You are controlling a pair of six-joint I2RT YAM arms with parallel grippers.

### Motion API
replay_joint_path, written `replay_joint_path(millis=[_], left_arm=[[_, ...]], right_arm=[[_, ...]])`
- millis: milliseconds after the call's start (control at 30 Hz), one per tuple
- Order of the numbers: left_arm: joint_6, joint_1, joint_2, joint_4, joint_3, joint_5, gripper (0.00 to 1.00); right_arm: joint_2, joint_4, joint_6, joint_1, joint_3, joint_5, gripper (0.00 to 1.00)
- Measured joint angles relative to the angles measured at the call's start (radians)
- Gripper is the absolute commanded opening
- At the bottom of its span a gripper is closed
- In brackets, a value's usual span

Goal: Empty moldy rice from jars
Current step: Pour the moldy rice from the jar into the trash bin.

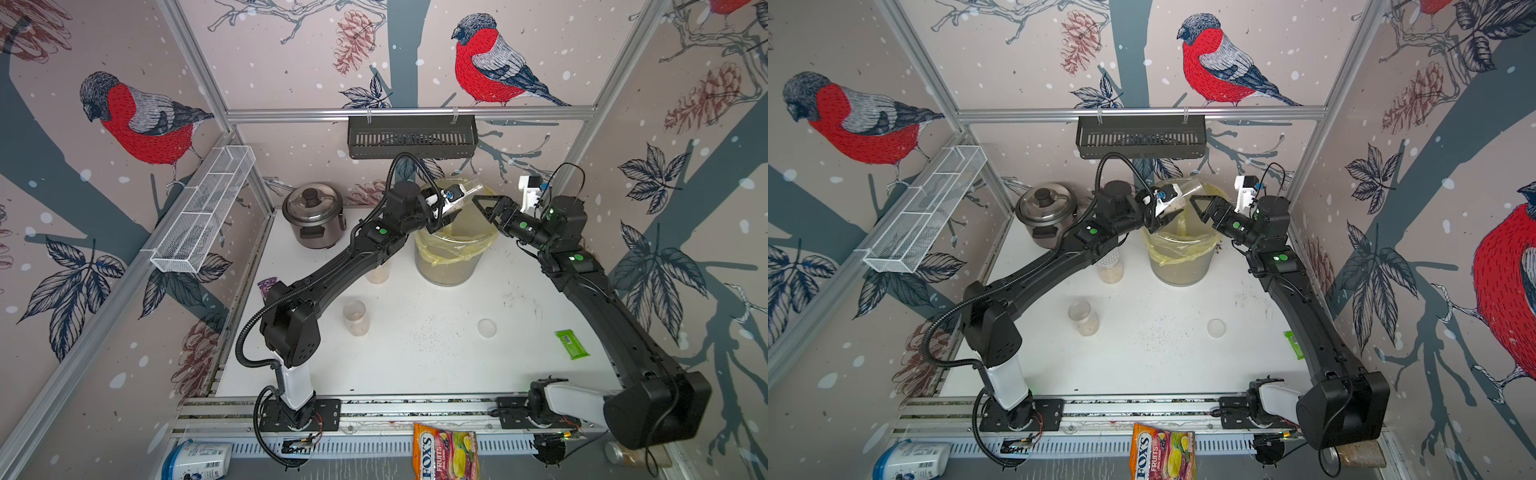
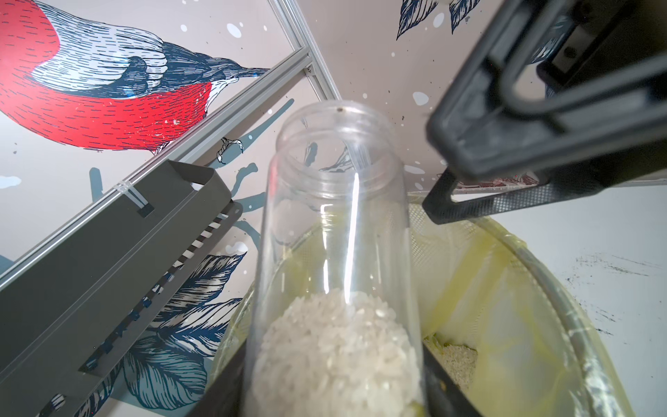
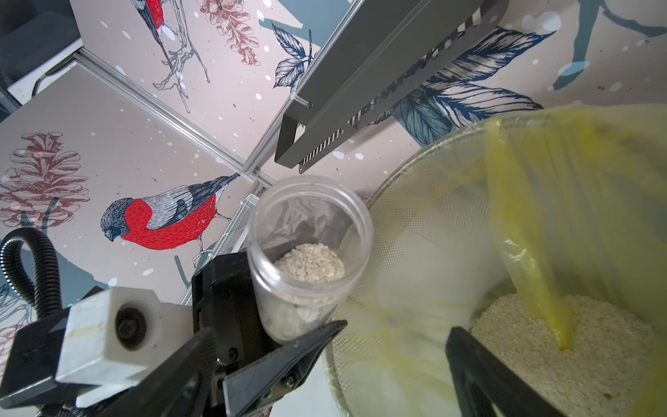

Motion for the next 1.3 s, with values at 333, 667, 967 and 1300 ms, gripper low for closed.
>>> replay_joint_path(millis=[333, 667, 967, 1300], left_arm=[[0.171, 0.004, 0.049, -0.238, 0.154, -0.13, 0.0], [0.38, -0.001, 0.097, -0.45, 0.262, -0.328, 0.0], [0.544, -0.025, 0.173, -0.584, 0.413, -0.482, 0.0], [0.697, -0.059, 0.238, -0.706, 0.53, -0.646, 0.0]], right_arm=[[-0.078, -0.045, -0.032, -0.044, 0.009, 0.134, 1.0], [-0.072, -0.056, -0.029, -0.089, -0.018, 0.146, 1.0], [-0.083, -0.057, -0.031, -0.108, -0.024, 0.129, 1.0], [-0.119, -0.056, -0.029, -0.137, -0.061, 0.11, 1.0]])
